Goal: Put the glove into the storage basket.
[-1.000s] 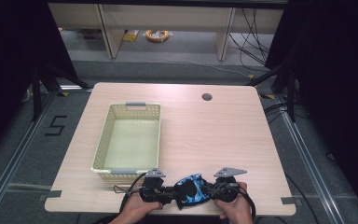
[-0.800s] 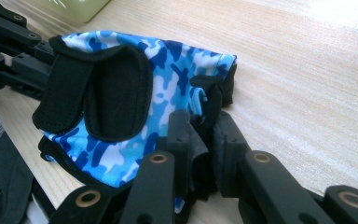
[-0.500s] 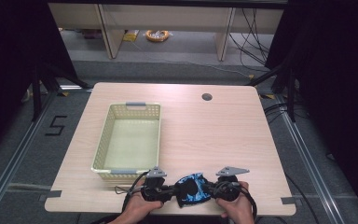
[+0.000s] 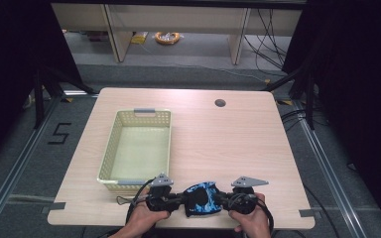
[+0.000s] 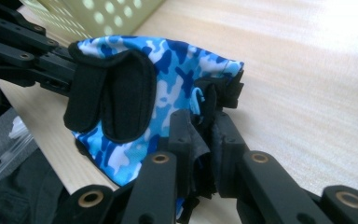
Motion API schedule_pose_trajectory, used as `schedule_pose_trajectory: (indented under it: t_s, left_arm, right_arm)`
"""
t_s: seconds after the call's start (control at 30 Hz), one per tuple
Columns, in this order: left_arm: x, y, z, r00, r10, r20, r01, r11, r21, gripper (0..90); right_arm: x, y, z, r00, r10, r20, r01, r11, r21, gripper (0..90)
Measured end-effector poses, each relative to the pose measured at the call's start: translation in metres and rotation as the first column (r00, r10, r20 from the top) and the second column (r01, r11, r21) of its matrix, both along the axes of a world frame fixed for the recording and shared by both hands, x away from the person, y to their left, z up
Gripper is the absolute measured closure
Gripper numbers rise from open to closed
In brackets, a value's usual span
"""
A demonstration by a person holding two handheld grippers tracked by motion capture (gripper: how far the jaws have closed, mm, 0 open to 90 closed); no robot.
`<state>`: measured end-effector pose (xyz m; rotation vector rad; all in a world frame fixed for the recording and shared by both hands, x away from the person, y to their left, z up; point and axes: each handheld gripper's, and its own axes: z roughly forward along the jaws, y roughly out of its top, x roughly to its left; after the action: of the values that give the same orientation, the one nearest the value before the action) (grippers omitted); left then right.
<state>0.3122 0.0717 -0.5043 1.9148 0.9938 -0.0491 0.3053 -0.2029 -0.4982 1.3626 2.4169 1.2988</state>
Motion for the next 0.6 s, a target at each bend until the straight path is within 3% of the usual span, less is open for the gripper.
schedule_pose_trajectory:
  t_s: [0.1, 0.13, 0.23, 0.3, 0.4, 0.43, 0.5, 0.53, 0.6]
  left_arm:
    - [-0.003, 0.002, 0.006, 0.9997, -0.007, 0.025, 0.006, 1.0000, 0.006, 81.6]
    - [-0.003, 0.002, 0.007, 0.9996, -0.004, 0.027, 0.004, 1.0000, -0.004, 81.5]
    - [-0.004, 0.006, 0.013, 0.9991, -0.016, 0.038, 0.016, 0.9998, -0.009, 81.4]
    - [-0.005, 0.008, 0.015, 0.9985, -0.010, 0.053, 0.010, 0.9999, -0.009, 81.3]
    - [-0.006, 0.011, 0.018, 0.9990, -0.007, 0.045, 0.008, 0.9997, -0.023, 81.2]
    - [-0.006, 0.011, 0.018, 0.9991, -0.006, 0.043, 0.007, 0.9994, -0.033, 81.2]
    - [-0.007, 0.013, 0.020, 0.9987, -0.002, 0.051, 0.004, 0.9995, -0.032, 81.1]
    - [-0.006, 0.015, 0.021, 0.9989, -0.012, 0.045, 0.014, 0.9992, -0.037, 81.0]
    - [-0.006, 0.019, 0.025, 0.9986, -0.013, 0.051, 0.015, 0.9991, -0.039, 81.0]
  right_arm:
    - [-0.003, 0.000, 0.006, 0.9999, 0.004, 0.013, -0.004, 1.000, 0.016, 80.7]
    - [-0.006, 0.003, 0.007, 0.9996, -0.017, -0.024, 0.018, 0.999, 0.046, 80.6]
    - [-0.003, 0.002, 0.010, 0.9997, 0.013, 0.019, -0.013, 0.999, 0.035, 80.7]
    - [-0.005, 0.003, 0.013, 0.9995, 0.013, 0.027, -0.014, 0.999, 0.038, 80.6]
    - [-0.008, 0.006, 0.020, 0.9995, 0.010, 0.029, -0.011, 0.999, 0.043, 80.7]
    - [-0.008, 0.005, 0.021, 0.9981, 0.017, 0.059, -0.019, 0.999, 0.036, 80.7]
    - [-0.009, 0.006, 0.025, 0.9984, 0.014, 0.055, -0.015, 1.000, 0.024, 80.7]
    - [-0.010, 0.009, 0.027, 0.9995, 0.016, 0.029, -0.017, 0.999, 0.049, 80.7]
    - [-0.010, 0.009, 0.031, 0.9976, 0.029, 0.062, -0.031, 0.999, 0.032, 80.7]
